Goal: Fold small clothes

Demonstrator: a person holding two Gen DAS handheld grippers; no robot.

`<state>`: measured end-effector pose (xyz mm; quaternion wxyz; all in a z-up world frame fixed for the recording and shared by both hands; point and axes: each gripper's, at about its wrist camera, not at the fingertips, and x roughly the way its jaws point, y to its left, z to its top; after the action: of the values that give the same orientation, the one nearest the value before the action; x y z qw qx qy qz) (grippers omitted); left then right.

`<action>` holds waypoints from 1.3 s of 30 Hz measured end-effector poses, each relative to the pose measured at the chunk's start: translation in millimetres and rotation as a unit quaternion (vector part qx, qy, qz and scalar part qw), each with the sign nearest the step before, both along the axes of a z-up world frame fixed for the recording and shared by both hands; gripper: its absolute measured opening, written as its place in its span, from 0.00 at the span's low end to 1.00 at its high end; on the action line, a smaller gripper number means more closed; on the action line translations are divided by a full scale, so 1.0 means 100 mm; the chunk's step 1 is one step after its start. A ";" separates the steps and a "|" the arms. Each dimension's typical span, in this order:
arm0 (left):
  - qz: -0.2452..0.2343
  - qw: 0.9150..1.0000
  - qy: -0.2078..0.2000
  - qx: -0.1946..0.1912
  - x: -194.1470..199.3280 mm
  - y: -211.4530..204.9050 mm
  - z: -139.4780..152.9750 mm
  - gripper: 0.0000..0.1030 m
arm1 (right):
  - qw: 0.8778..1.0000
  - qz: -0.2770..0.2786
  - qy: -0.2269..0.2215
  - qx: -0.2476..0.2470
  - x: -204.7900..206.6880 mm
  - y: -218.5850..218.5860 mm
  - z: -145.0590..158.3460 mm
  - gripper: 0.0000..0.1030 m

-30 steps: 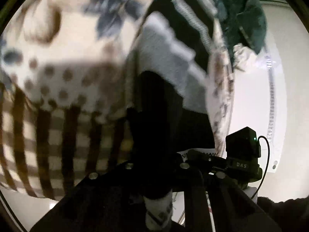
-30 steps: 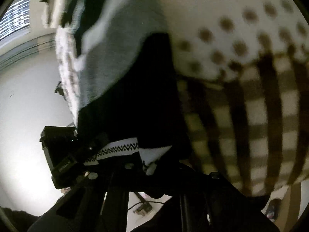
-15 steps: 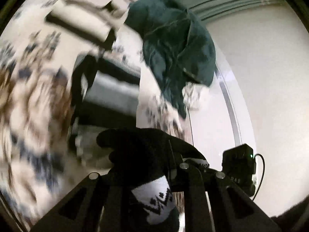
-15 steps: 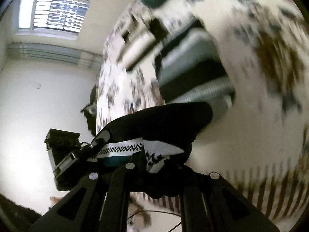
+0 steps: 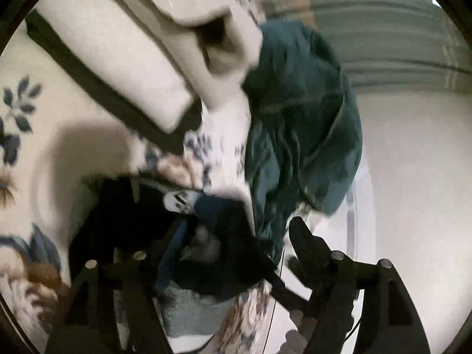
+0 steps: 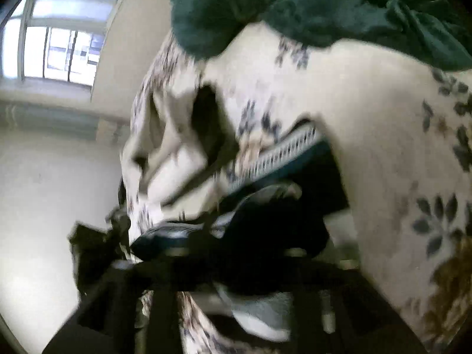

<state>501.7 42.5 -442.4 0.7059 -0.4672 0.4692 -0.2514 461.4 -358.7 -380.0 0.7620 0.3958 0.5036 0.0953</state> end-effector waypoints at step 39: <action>-0.095 0.970 0.041 0.219 -0.57 -0.21 -0.34 0.05 | 0.988 0.022 0.151 -0.036 -0.44 -0.20 -0.87 0.06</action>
<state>444.8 21.2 -476.9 0.7444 -0.2648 0.5831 -0.1891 417.3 -378.2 -466.9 0.6890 0.3663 0.6246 0.0331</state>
